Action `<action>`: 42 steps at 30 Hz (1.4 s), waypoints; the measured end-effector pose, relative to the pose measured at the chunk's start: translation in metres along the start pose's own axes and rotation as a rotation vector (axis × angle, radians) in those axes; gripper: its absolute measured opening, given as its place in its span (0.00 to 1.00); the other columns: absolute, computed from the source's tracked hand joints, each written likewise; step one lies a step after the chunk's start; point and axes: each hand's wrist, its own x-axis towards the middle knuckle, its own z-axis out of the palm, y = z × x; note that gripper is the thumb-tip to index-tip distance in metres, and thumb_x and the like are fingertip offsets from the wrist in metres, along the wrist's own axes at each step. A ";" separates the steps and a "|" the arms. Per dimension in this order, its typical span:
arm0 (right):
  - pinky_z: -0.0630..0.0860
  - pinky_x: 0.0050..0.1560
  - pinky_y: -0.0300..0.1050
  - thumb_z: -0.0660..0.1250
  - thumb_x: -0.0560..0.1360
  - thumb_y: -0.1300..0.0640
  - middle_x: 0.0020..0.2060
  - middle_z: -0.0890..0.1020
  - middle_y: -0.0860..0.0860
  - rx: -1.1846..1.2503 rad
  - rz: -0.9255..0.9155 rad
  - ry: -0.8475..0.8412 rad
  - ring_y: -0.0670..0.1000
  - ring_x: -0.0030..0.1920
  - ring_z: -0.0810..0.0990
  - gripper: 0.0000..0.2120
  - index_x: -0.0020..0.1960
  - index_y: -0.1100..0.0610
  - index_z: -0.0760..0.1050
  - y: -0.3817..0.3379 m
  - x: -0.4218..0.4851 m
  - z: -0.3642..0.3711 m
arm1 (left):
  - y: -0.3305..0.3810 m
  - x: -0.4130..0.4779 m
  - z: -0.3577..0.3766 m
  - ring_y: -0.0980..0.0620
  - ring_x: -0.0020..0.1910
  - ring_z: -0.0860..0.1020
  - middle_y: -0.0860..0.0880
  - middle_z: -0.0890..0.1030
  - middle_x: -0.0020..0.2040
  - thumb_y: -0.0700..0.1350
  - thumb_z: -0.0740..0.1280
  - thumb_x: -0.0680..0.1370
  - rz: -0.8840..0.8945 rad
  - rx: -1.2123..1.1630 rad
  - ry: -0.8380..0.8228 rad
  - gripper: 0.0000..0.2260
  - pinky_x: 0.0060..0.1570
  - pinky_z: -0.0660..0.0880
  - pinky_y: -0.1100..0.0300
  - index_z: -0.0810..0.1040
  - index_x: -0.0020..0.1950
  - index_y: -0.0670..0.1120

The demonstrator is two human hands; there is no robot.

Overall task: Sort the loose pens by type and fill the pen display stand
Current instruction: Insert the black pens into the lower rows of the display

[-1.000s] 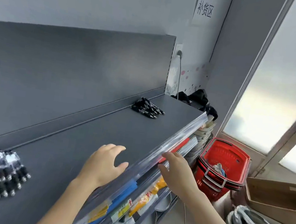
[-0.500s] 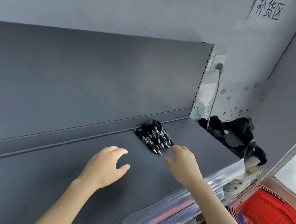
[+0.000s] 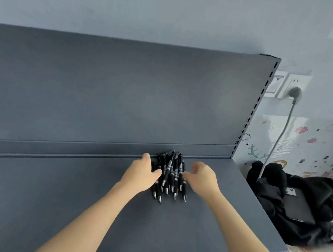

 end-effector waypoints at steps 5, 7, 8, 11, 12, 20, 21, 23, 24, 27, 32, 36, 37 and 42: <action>0.74 0.58 0.52 0.64 0.75 0.57 0.59 0.77 0.62 0.061 0.050 -0.015 0.60 0.61 0.75 0.21 0.63 0.68 0.70 -0.003 0.012 0.008 | 0.014 0.022 0.018 0.46 0.41 0.75 0.47 0.74 0.41 0.55 0.67 0.75 -0.149 -0.074 0.031 0.20 0.36 0.69 0.57 0.63 0.52 0.42; 0.75 0.58 0.53 0.65 0.74 0.57 0.58 0.78 0.63 0.064 0.058 -0.031 0.61 0.60 0.76 0.21 0.62 0.70 0.70 -0.006 0.015 0.009 | 0.020 0.027 0.021 0.48 0.37 0.76 0.47 0.76 0.41 0.53 0.69 0.73 -0.200 -0.104 0.033 0.21 0.33 0.69 0.58 0.63 0.53 0.42; 0.77 0.53 0.52 0.66 0.74 0.58 0.53 0.80 0.63 0.068 0.056 -0.044 0.61 0.55 0.78 0.17 0.57 0.69 0.74 -0.007 0.017 0.010 | 0.023 0.030 0.021 0.51 0.34 0.76 0.47 0.76 0.41 0.51 0.70 0.72 -0.223 -0.114 0.024 0.21 0.30 0.68 0.59 0.63 0.53 0.42; 0.62 0.28 0.41 0.67 0.70 0.60 0.27 0.67 0.52 0.038 0.075 -0.059 0.52 0.27 0.63 0.16 0.30 0.58 0.61 -0.012 0.024 0.016 | 0.031 0.040 0.022 0.52 0.34 0.75 0.47 0.73 0.42 0.46 0.72 0.69 -0.294 -0.188 0.000 0.23 0.34 0.73 0.59 0.63 0.56 0.41; 0.57 0.27 0.40 0.66 0.69 0.61 0.26 0.63 0.50 0.018 0.076 -0.064 0.50 0.27 0.59 0.19 0.30 0.56 0.57 -0.014 0.025 0.017 | 0.033 0.042 0.022 0.50 0.36 0.75 0.47 0.74 0.44 0.45 0.72 0.68 -0.306 -0.202 -0.022 0.24 0.36 0.75 0.58 0.64 0.57 0.41; 0.65 0.30 0.39 0.66 0.66 0.63 0.25 0.66 0.51 -0.080 0.085 -0.152 0.51 0.25 0.63 0.15 0.28 0.57 0.60 -0.021 0.040 0.023 | 0.018 0.056 0.028 0.49 0.29 0.72 0.47 0.72 0.33 0.38 0.67 0.69 -0.267 -0.104 -0.081 0.07 0.29 0.69 0.62 0.69 0.36 0.42; 0.67 0.31 0.40 0.65 0.65 0.64 0.25 0.67 0.51 -0.091 0.090 -0.160 0.51 0.25 0.64 0.14 0.29 0.57 0.61 -0.023 0.041 0.024 | 0.014 0.058 0.028 0.50 0.27 0.71 0.47 0.72 0.32 0.36 0.65 0.70 -0.259 -0.101 -0.057 0.06 0.27 0.67 0.63 0.69 0.35 0.42; 0.66 0.30 0.39 0.64 0.65 0.65 0.25 0.67 0.50 -0.127 0.083 -0.171 0.51 0.25 0.64 0.14 0.28 0.57 0.60 -0.024 0.042 0.026 | 0.004 0.060 0.028 0.49 0.26 0.72 0.45 0.74 0.33 0.35 0.62 0.71 -0.262 -0.132 -0.016 0.03 0.24 0.67 0.63 0.71 0.44 0.39; 0.65 0.28 0.38 0.62 0.66 0.66 0.25 0.67 0.51 -0.167 0.067 -0.166 0.51 0.25 0.64 0.14 0.29 0.57 0.59 -0.024 0.042 0.028 | 0.000 0.061 0.030 0.49 0.25 0.73 0.44 0.74 0.34 0.35 0.61 0.72 -0.269 -0.171 0.002 0.07 0.24 0.66 0.62 0.70 0.49 0.38; 0.64 0.28 0.39 0.60 0.69 0.68 0.28 0.67 0.50 -0.299 0.016 -0.119 0.51 0.29 0.67 0.13 0.30 0.57 0.60 -0.023 0.040 0.033 | -0.009 0.062 0.031 0.47 0.26 0.71 0.43 0.74 0.33 0.34 0.58 0.70 -0.242 -0.223 0.004 0.07 0.25 0.66 0.61 0.68 0.48 0.38; 0.66 0.32 0.40 0.59 0.72 0.66 0.30 0.67 0.50 -0.220 0.025 -0.111 0.53 0.33 0.70 0.12 0.33 0.58 0.61 -0.017 0.044 0.027 | -0.023 0.059 0.029 0.49 0.24 0.67 0.43 0.71 0.35 0.37 0.64 0.74 -0.198 -0.292 0.004 0.10 0.22 0.63 0.62 0.62 0.40 0.44; 0.63 0.27 0.38 0.57 0.71 0.67 0.27 0.69 0.53 0.292 0.206 -0.100 0.52 0.26 0.66 0.08 0.35 0.59 0.63 -0.007 0.046 0.022 | -0.027 0.053 0.022 0.49 0.24 0.64 0.45 0.69 0.35 0.39 0.65 0.74 -0.190 -0.344 0.019 0.11 0.22 0.61 0.62 0.62 0.39 0.44; 0.64 0.26 0.38 0.58 0.71 0.67 0.26 0.69 0.55 0.461 0.241 -0.127 0.52 0.25 0.66 0.08 0.35 0.60 0.64 -0.006 0.044 0.020 | -0.027 0.052 0.020 0.50 0.25 0.63 0.45 0.68 0.35 0.38 0.64 0.74 -0.188 -0.370 0.021 0.11 0.22 0.60 0.62 0.61 0.39 0.44; 0.67 0.24 0.39 0.66 0.75 0.61 0.27 0.73 0.53 0.869 0.197 -0.204 0.49 0.24 0.70 0.07 0.40 0.60 0.70 -0.010 0.029 0.004 | -0.026 0.048 0.018 0.50 0.28 0.60 0.45 0.66 0.37 0.35 0.61 0.72 -0.180 -0.484 0.013 0.10 0.24 0.57 0.61 0.60 0.41 0.45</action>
